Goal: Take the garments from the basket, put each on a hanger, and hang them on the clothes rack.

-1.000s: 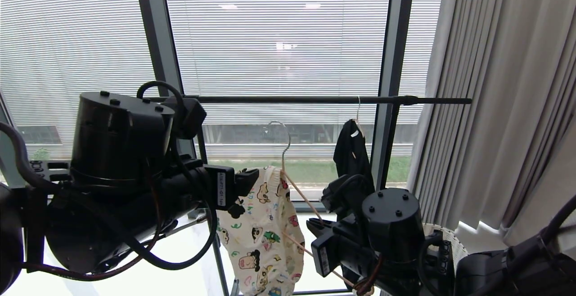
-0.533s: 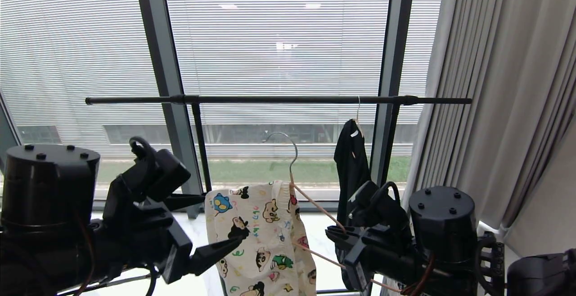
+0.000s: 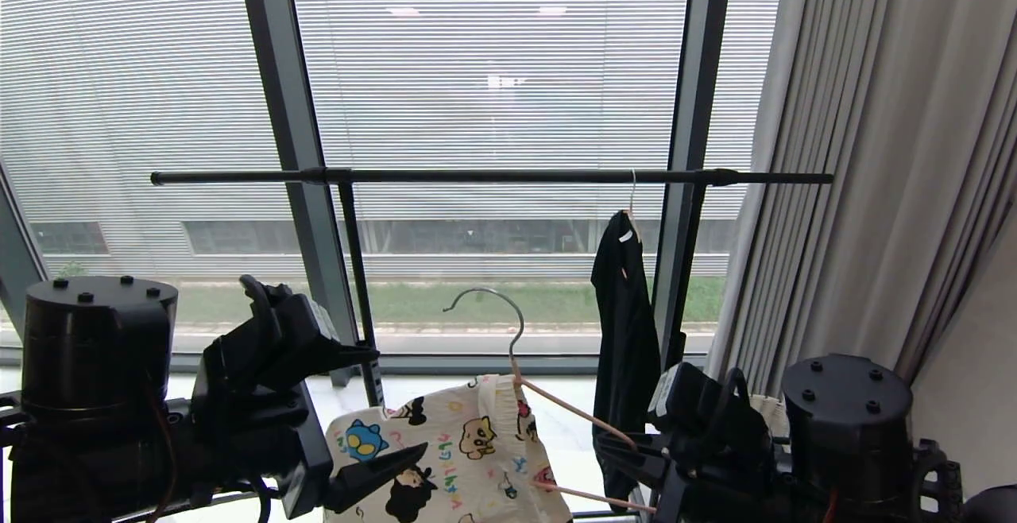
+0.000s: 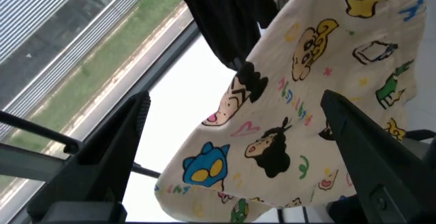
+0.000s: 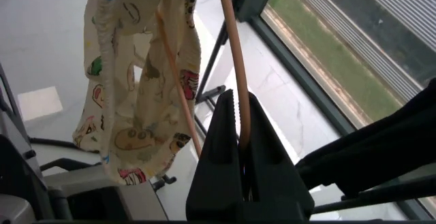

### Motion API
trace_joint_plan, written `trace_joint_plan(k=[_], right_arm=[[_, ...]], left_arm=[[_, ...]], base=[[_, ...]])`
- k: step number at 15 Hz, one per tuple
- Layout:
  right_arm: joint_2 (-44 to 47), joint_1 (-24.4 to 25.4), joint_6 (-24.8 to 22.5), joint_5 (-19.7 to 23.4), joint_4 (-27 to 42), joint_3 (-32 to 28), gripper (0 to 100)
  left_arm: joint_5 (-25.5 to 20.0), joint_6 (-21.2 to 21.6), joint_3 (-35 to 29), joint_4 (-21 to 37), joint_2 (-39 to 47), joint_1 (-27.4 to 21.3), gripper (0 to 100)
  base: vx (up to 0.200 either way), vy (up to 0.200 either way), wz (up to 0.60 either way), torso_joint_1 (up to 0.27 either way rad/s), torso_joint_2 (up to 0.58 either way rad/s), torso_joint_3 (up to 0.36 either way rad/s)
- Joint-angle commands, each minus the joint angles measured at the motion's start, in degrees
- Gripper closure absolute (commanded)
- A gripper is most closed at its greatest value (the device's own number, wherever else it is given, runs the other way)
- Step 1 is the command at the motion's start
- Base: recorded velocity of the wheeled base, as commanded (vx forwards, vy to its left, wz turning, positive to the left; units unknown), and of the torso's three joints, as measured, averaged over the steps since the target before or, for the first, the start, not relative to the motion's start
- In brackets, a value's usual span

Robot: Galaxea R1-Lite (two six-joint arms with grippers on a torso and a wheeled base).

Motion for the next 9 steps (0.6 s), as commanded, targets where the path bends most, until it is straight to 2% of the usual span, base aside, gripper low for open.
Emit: trace_joint_plan(k=[1,4,8,9], right_arm=[[-0.96,0.54,-0.26,0.06,-0.82,1.48,100],[-1.84,2.29,-0.87,0.06,-1.17,1.92,100],[-2.63,4.93,-1.84,0.06,-1.17,2.19,100],[-2.98,5.63,-1.84,0.06,-1.17,2.19,100]], left_arm=[[-2.52,0.12,0.6,-0.08,2.27,-0.57,0],[-3.31,2.84,0.77,-0.08,4.29,-1.71,0],[-3.13,3.28,1.04,-0.17,5.7,-1.8,0],[-3.13,3.28,1.57,-0.17,5.61,-1.89,100]], base=[[0.0,0.0,0.0,0.0,0.0,0.0],[0.0,0.0,0.0,0.0,0.0,0.0],[0.0,0.0,0.0,0.0,0.0,0.0],[0.0,0.0,0.0,0.0,0.0,0.0]])
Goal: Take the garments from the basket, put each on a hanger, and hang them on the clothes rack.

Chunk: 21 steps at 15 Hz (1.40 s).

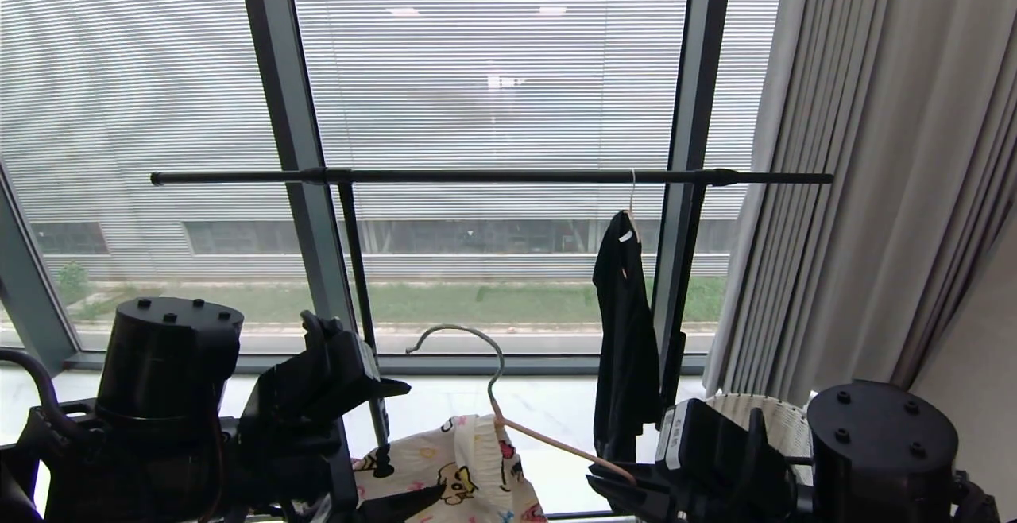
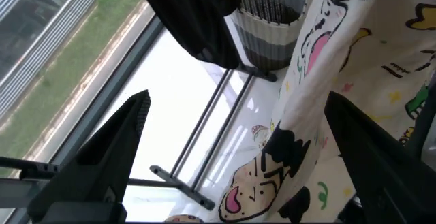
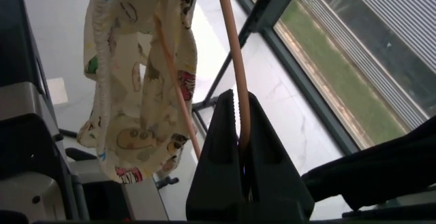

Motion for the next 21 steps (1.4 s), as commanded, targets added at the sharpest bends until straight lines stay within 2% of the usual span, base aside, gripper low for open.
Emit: trace_joint_plan(k=[1,8,9,11,14,15,17,20,21], right_arm=[[-0.8,1.42,0.01,0.1,0.0,0.1,100],[-0.88,2.21,-0.69,-0.25,0.0,0.63,100],[-0.88,2.12,-1.22,-0.34,0.0,0.81,0],[-0.88,2.04,-1.31,-0.96,0.0,0.9,0],[-0.71,1.33,-1.22,-9.39,0.0,1.07,0],[-0.8,0.81,-1.22,-9.66,0.0,1.16,0],[-0.62,-0.42,-1.31,-9.57,0.0,1.16,0],[0.26,-0.42,-1.22,-7.99,0.0,1.16,0],[1.14,-0.42,-1.04,-6.49,0.0,0.98,0]], left_arm=[[0.01,-0.03,0.35,-0.03,0.49,-0.65,100],[0.28,-0.39,0.26,-0.03,0.23,-1.88,100],[0.28,-0.47,0.26,-0.03,0.23,-1.88,100],[0.45,-0.47,0.7,-0.03,0.32,-1.79,100],[3.35,-0.39,1.4,-0.03,0.05,-1.44,100],[4.23,-0.39,1.58,-0.03,-0.12,-1.0,100],[7.22,0.05,2.02,-0.12,-0.56,2.6,100],[7.48,-0.21,0.7,-0.12,0.23,13.76,100],[7.48,-1.09,-0.27,-0.12,-0.56,14.56,100]], base=[[0.0,0.0,0.0,0.0,0.0,0.0],[0.0,0.0,0.0,0.0,0.0,0.0],[0.0,0.0,0.0,0.0,0.0,0.0],[0.0,0.0,0.0,0.0,0.0,0.0],[0.0,0.0,0.0,0.0,0.0,0.0],[0.0,0.0,0.0,0.0,0.0,0.0],[0.0,0.0,0.0,0.0,0.0,0.0],[0.0,0.0,0.0,0.0,0.0,0.0],[0.0,0.0,0.0,0.0,0.0,0.0]])
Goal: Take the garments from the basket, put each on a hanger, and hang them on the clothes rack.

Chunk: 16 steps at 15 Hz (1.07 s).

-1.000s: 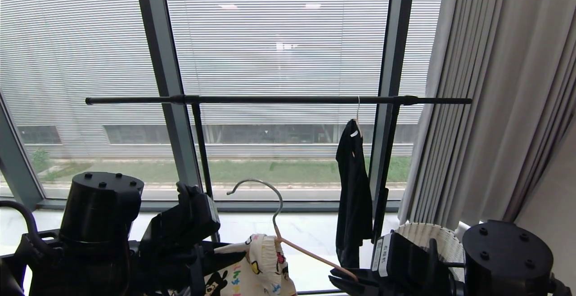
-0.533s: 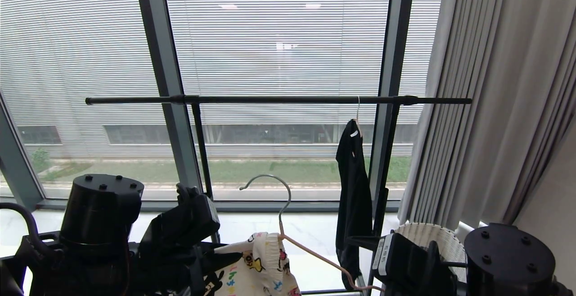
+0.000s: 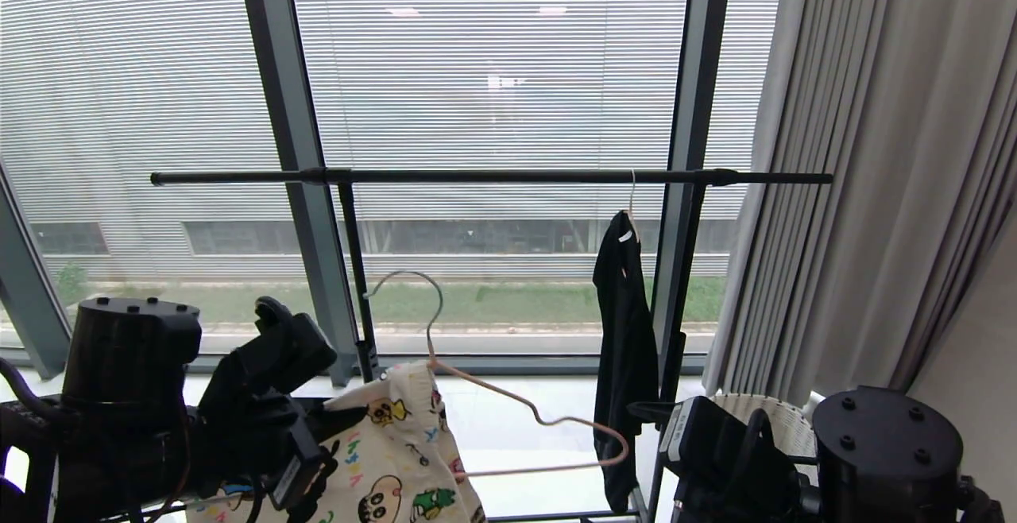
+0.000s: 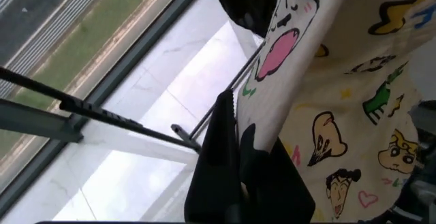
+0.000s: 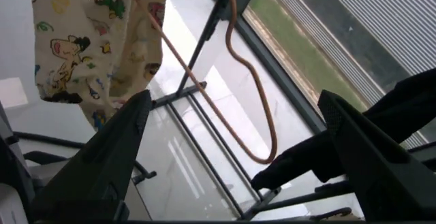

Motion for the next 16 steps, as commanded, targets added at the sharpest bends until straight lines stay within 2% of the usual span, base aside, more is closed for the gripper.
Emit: trace_joint_plan(k=[1,3,4,5,8,11,13,16], right_arm=[[2.94,0.28,2.18,0.86,-0.02,-1.03,0],[6.9,2.74,15.89,0.34,-0.11,-6.21,0],[9.01,3.35,21.43,-1.51,-0.11,-9.38,0],[11.82,3.44,23.45,-4.41,-0.11,-11.84,0],[17.8,3.27,27.93,-8.28,-0.11,-17.55,0],[20.87,2.3,32.06,-14.08,-0.11,-21.95,0],[20.79,2.74,32.68,-14.52,-0.11,-21.86,0],[20.08,8.45,32.41,-13.99,-0.11,-21.86,0]], left_arm=[[-0.16,-2.59,-2.28,-0.07,-2.47,3.65,100],[-0.16,-4.87,-3.6,-0.07,-5.81,2.78,100],[-0.16,-5.4,-4.13,-0.07,-7.21,2.78,100],[-0.16,-6.46,-4.66,-0.07,-8.44,2.78,100],[-0.08,-7.86,-6.68,-0.07,-10.03,1.99,100],[-0.16,-7.86,-6.94,-0.07,-9.94,1.9,100],[-0.08,-7.86,-6.94,-0.07,-9.94,0.67,100],[0.1,-7.86,-6.94,-0.07,-9.24,-0.56,100]], base=[[0.0,0.0,0.0,0.0,0.0,0.0],[0.0,0.0,0.0,0.0,0.0,0.0],[0.0,0.0,0.0,0.0,0.0,0.0],[0.0,0.0,0.0,0.0,0.0,0.0],[0.0,0.0,0.0,0.0,0.0,0.0],[0.0,0.0,0.0,0.0,0.0,0.0],[0.0,0.0,0.0,0.0,0.0,0.0],[0.0,0.0,0.0,0.0,0.0,0.0]])
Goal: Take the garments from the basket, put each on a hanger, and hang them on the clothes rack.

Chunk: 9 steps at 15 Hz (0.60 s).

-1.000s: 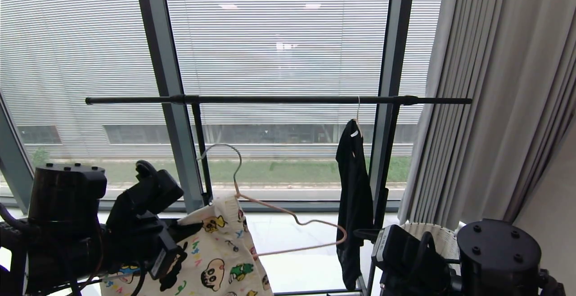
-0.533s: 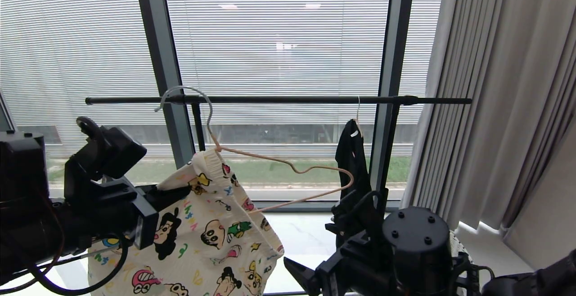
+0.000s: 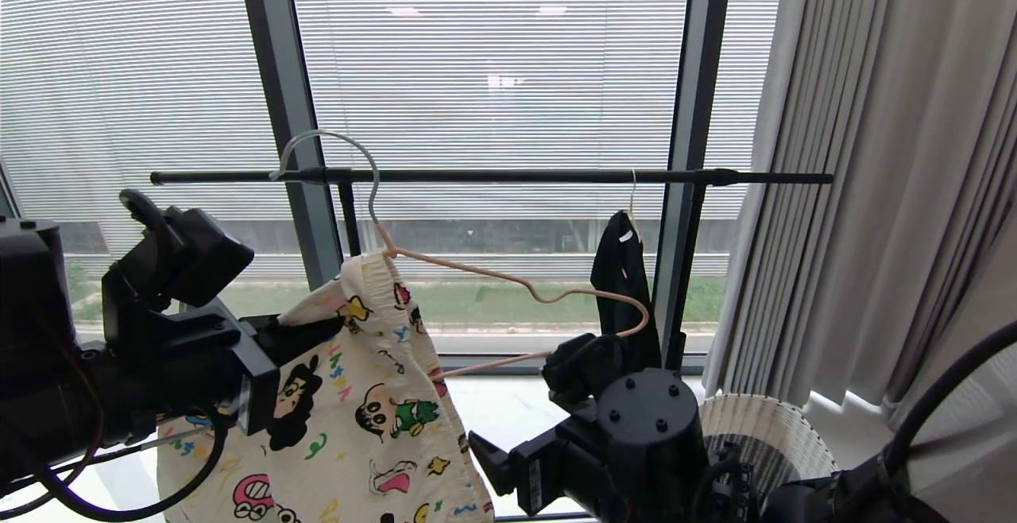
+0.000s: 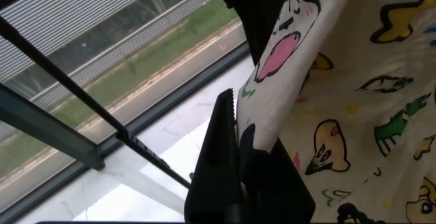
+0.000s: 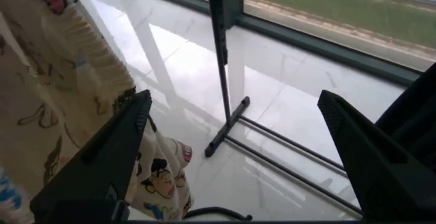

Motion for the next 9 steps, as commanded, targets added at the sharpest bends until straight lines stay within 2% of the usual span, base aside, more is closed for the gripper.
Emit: trace_joint_plan(k=[1,9], right_arm=[[-0.03,4.05,0.13,0.12,0.0,0.0,0],[1.11,5.19,-0.31,-0.15,0.0,-0.09,0]], left_arm=[[0.01,0.01,0.18,-0.04,0.62,-0.34,100],[0.1,0.01,0.45,-0.04,0.1,-3.42,100]], base=[[0.0,0.0,0.0,0.0,0.0,0.0],[0.0,0.0,0.0,0.0,0.0,0.0]])
